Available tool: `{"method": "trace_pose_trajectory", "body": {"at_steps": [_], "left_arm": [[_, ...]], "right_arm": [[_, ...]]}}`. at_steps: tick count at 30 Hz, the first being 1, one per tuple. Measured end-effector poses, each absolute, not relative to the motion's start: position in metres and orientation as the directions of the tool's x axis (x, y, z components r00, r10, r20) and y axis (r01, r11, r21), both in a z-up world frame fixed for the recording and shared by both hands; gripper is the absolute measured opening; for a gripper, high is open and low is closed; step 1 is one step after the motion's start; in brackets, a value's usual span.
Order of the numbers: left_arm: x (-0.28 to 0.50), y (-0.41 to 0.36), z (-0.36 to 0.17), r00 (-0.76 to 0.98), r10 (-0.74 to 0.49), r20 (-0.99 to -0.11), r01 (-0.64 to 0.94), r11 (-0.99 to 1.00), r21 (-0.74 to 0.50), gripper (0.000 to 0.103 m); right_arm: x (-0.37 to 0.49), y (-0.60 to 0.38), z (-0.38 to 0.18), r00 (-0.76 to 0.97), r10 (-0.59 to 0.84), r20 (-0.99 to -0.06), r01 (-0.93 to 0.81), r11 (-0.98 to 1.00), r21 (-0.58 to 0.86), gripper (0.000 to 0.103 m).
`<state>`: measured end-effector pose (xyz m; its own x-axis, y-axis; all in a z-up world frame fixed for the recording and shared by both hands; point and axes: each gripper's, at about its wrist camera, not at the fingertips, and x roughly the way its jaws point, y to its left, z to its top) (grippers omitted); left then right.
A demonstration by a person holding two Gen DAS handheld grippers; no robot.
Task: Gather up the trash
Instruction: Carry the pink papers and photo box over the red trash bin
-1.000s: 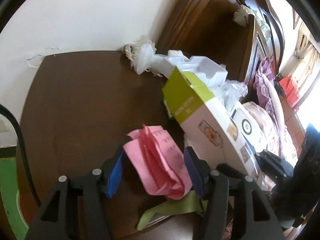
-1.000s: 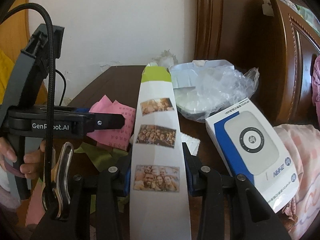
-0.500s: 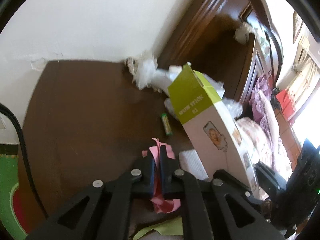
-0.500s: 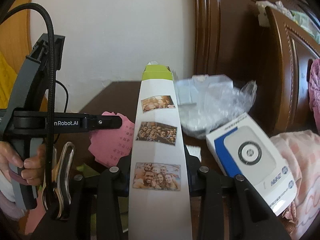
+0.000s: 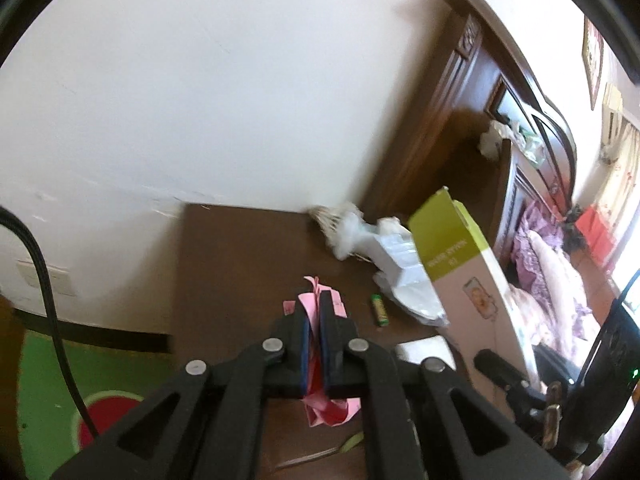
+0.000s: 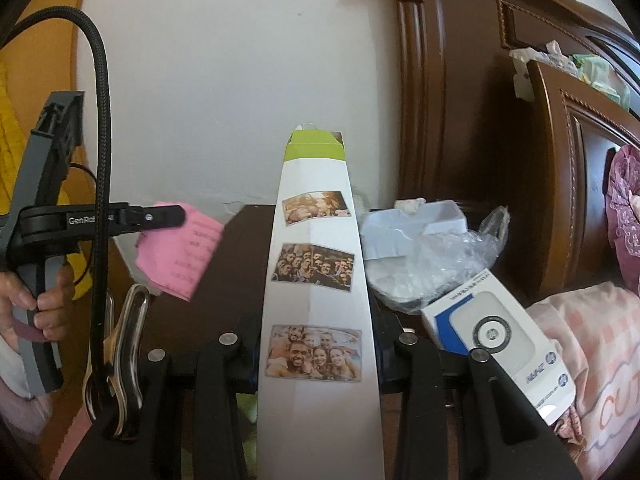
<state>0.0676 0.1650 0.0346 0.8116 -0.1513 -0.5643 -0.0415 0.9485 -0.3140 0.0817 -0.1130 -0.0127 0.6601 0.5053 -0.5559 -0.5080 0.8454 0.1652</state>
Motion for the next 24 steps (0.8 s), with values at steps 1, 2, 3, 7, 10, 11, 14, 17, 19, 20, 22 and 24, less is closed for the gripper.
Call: {"method": "trace_pose_trajectory", "body": {"at_steps": [1,2,3,7,10,11,14,17,19,20,22,24], "left_arm": [[0.059,0.170,0.038,0.817,-0.128,-0.562,-0.057,0.952,-0.300,0.004],[0.052,0.175,0.039,0.820,-0.110,-0.562,-0.070,0.955,-0.289,0.004],[0.046,0.180,0.040,0.822,-0.095,-0.562,-0.080,0.957,-0.279,0.004],[0.016,0.200,0.040,0.824,-0.045,-0.566,-0.120,0.961,-0.251,0.004],[-0.007,0.214,0.034,0.815,-0.012,-0.579,-0.160,0.956,-0.245,0.004],[-0.013,0.218,0.032,0.813,-0.001,-0.582,-0.174,0.954,-0.244,0.004],[-0.032,0.230,0.025,0.807,0.040,-0.589,-0.218,0.947,-0.234,0.004],[-0.048,0.243,0.016,0.797,0.075,-0.599,-0.258,0.939,-0.227,0.004],[-0.060,0.253,0.008,0.789,0.083,-0.608,-0.279,0.931,-0.235,0.004],[-0.063,0.257,0.004,0.786,0.085,-0.613,-0.287,0.928,-0.239,0.004],[-0.070,0.264,-0.004,0.776,0.095,-0.624,-0.307,0.921,-0.241,0.004],[-0.076,0.272,-0.014,0.762,0.117,-0.637,-0.332,0.915,-0.229,0.004]], "right_arm": [[0.080,-0.111,-0.011,0.656,0.514,-0.552,-0.514,0.840,0.172,0.038],[0.081,-0.104,-0.012,0.651,0.524,-0.549,-0.520,0.835,0.179,0.038],[0.077,-0.101,-0.011,0.646,0.533,-0.546,-0.527,0.829,0.186,0.038],[0.056,-0.085,-0.004,0.625,0.576,-0.527,-0.570,0.798,0.196,0.038],[0.039,-0.071,0.001,0.606,0.608,-0.514,-0.604,0.771,0.200,0.038],[0.035,-0.066,0.002,0.599,0.617,-0.510,-0.614,0.763,0.202,0.038],[0.020,-0.051,0.005,0.575,0.647,-0.500,-0.647,0.734,0.206,0.038],[0.008,-0.037,0.007,0.551,0.671,-0.496,-0.674,0.708,0.208,0.038],[0.001,-0.027,0.006,0.534,0.686,-0.495,-0.691,0.691,0.212,0.039],[-0.002,-0.024,0.006,0.527,0.691,-0.495,-0.697,0.685,0.213,0.038],[-0.007,-0.016,0.004,0.510,0.701,-0.497,-0.710,0.670,0.217,0.039],[-0.010,-0.007,0.001,0.496,0.707,-0.504,-0.721,0.659,0.215,0.039]]}}
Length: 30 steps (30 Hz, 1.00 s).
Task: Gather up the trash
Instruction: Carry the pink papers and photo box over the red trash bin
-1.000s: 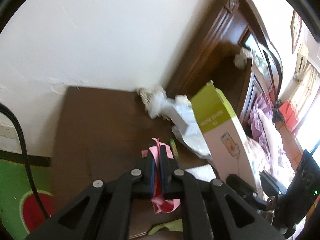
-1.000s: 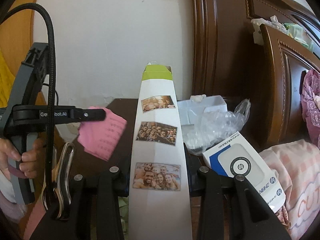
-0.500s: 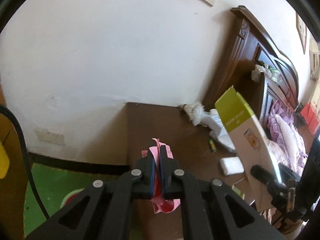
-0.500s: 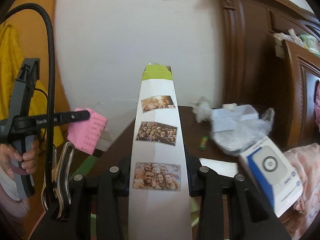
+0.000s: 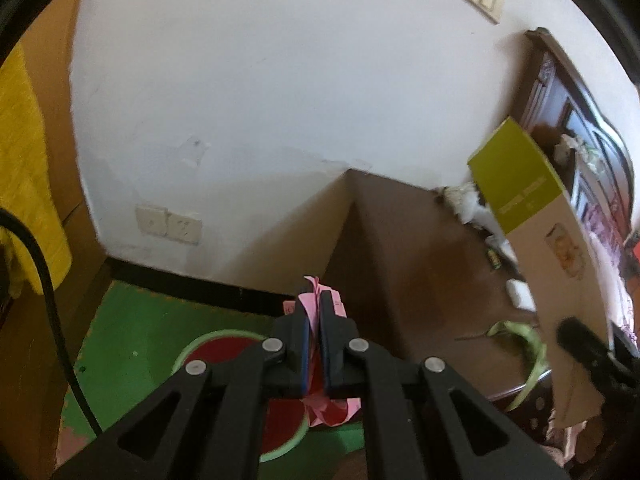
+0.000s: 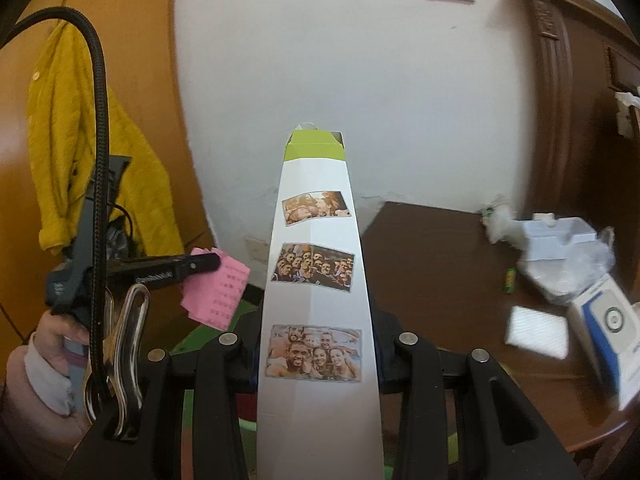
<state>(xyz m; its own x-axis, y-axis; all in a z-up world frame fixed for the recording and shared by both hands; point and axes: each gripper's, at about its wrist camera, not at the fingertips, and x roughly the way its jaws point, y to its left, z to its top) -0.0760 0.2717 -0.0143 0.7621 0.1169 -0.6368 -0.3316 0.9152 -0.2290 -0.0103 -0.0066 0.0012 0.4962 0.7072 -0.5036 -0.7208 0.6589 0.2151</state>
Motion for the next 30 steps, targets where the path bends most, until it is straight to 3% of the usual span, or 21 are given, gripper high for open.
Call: {"method": "trace_pose_trajectory", "body": {"at_steps": [14,30], "left_arm": [[-0.076,0.317,-0.125,0.611,0.120,-0.783,-0.439,0.874,-0.209,0.004],[-0.074,0.332,-0.227,0.484,0.068,-0.872,-0.491,0.846,-0.206,0.004]], "right_arm": [[-0.038,0.058,-0.030,0.398,0.719,-0.570,-0.770,0.600,0.218,0.039],[-0.054,0.114,-0.068,0.358,0.680,-0.640,-0.812,0.565,0.145,0.039]]}}
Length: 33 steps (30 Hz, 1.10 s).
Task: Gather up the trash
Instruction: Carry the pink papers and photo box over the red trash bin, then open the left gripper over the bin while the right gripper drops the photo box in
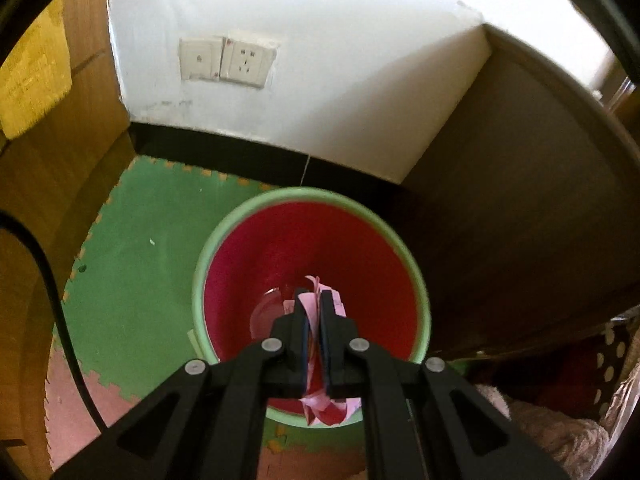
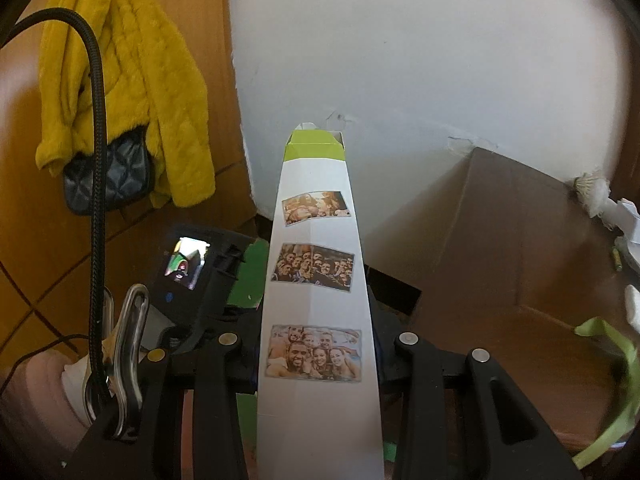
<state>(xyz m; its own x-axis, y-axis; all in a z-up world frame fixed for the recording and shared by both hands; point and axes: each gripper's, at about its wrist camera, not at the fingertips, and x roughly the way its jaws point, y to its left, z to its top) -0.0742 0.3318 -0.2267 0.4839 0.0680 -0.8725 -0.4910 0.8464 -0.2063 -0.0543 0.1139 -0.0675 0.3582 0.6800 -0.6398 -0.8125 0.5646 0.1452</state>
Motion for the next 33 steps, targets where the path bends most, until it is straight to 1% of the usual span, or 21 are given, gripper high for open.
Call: {"method": "trace_pose_trajectory", "body": {"at_steps": [3,12,20,23,24,25,26,27,29,33], "left_arm": [[-0.072,0.334,-0.241,0.462,0.076,-0.884,-0.501,0.845,-0.189,0.005],[-0.067,0.342,-0.283,0.411,0.045,-0.910,-0.529,0.825,-0.198,0.006],[-0.068,0.349,-0.303,0.385,0.032,-0.922,-0.550,0.811,-0.202,0.009],[-0.071,0.352,-0.306,0.387,0.024,-0.922,-0.561,0.800,-0.215,0.016],[-0.071,0.354,-0.306,0.388,0.027,-0.921,-0.565,0.797,-0.214,0.022],[-0.072,0.356,-0.306,0.385,0.033,-0.922,-0.571,0.794,-0.210,0.032],[-0.072,0.357,-0.305,0.383,0.043,-0.923,-0.579,0.789,-0.204,0.036],[-0.072,0.358,-0.303,0.387,0.050,-0.921,-0.584,0.786,-0.203,0.039],[-0.073,0.360,-0.300,0.397,0.050,-0.916,-0.585,0.783,-0.211,0.040],[-0.074,0.364,-0.294,0.397,0.062,-0.916,-0.594,0.778,-0.205,0.048]], "right_arm": [[-0.058,0.123,-0.078,0.348,0.670,-0.655,-0.823,0.554,0.129,0.039],[-0.071,0.147,-0.112,0.297,0.656,-0.694,-0.854,0.508,0.114,0.039],[-0.075,0.162,-0.142,0.256,0.619,-0.743,-0.863,0.493,0.113,0.039],[-0.075,0.167,-0.153,0.257,0.594,-0.762,-0.860,0.500,0.100,0.039],[-0.075,0.167,-0.157,0.258,0.587,-0.767,-0.861,0.501,0.094,0.039],[-0.076,0.168,-0.160,0.257,0.580,-0.773,-0.860,0.502,0.090,0.039],[-0.075,0.168,-0.162,0.253,0.577,-0.777,-0.859,0.503,0.093,0.039],[-0.075,0.168,-0.164,0.248,0.573,-0.781,-0.858,0.504,0.098,0.039],[-0.074,0.168,-0.168,0.245,0.568,-0.786,-0.855,0.508,0.101,0.039],[-0.072,0.168,-0.172,0.235,0.555,-0.798,-0.849,0.518,0.110,0.039]]}}
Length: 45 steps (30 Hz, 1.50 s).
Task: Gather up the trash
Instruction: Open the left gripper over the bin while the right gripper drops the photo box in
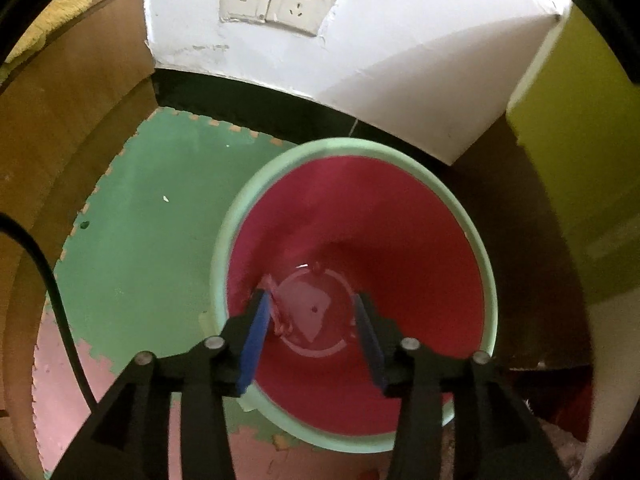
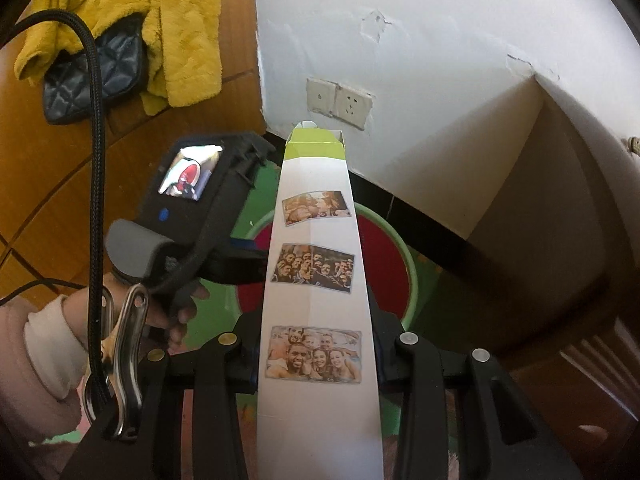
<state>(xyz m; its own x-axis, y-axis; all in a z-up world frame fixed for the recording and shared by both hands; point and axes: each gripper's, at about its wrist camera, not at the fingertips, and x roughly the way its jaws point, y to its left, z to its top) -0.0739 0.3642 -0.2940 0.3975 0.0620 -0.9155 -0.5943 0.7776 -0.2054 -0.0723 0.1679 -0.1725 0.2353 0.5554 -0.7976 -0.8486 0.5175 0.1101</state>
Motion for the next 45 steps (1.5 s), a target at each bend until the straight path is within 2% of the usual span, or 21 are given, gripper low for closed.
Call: {"method": "trace_pose_trajectory", "body": {"at_steps": [15,22,25,27,29,38,45], "left_arm": [[-0.108,0.398,-0.233,0.456,0.186,-0.871,-0.671,0.714,-0.199,0.049],[-0.112,0.401,-0.215,0.472,0.206,-0.857,-0.674,0.711,-0.201,0.049],[-0.112,0.399,-0.211,0.476,0.212,-0.853,-0.670,0.716,-0.196,0.049],[-0.112,0.399,-0.209,0.468,0.211,-0.858,-0.671,0.717,-0.189,0.049],[-0.111,0.399,-0.209,0.467,0.209,-0.859,-0.672,0.715,-0.191,0.049],[-0.109,0.395,-0.204,0.469,0.211,-0.858,-0.661,0.728,-0.183,0.049],[-0.109,0.387,-0.189,0.484,0.219,-0.847,-0.647,0.742,-0.178,0.049]], "right_arm": [[-0.059,0.179,-0.215,0.131,0.477,-0.869,-0.804,0.564,0.189,0.039],[-0.046,0.190,-0.215,0.135,0.486,-0.863,-0.763,0.607,0.222,0.040],[-0.040,0.189,-0.213,0.123,0.528,-0.840,-0.739,0.614,0.278,0.044],[-0.038,0.187,-0.212,0.126,0.544,-0.830,-0.734,0.614,0.291,0.062],[-0.039,0.185,-0.210,0.129,0.553,-0.823,-0.738,0.608,0.293,0.067],[-0.050,0.182,-0.202,0.101,0.576,-0.811,-0.770,0.562,0.303,0.067],[-0.068,0.170,-0.174,0.058,0.632,-0.773,-0.810,0.482,0.333,0.067]]}}
